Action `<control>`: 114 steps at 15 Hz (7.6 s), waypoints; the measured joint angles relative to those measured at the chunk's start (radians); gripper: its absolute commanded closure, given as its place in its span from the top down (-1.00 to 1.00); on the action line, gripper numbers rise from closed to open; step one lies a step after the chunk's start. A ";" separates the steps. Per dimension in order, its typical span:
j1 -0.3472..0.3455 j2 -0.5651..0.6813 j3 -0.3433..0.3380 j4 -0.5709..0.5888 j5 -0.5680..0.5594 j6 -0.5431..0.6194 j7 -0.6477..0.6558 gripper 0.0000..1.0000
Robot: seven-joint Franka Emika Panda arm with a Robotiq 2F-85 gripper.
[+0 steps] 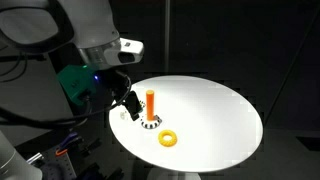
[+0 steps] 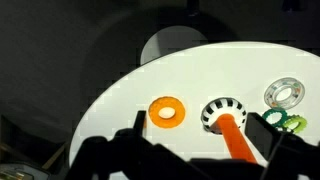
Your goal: Put the clear ring on the stack
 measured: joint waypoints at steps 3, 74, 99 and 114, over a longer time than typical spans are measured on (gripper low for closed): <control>0.000 0.000 0.000 0.000 0.000 0.000 0.000 1.00; 0.248 0.746 0.477 0.284 0.130 0.214 0.632 1.00; 0.324 0.949 0.420 0.284 0.126 0.533 0.630 1.00; 0.328 0.874 0.399 0.291 0.150 0.427 0.606 0.39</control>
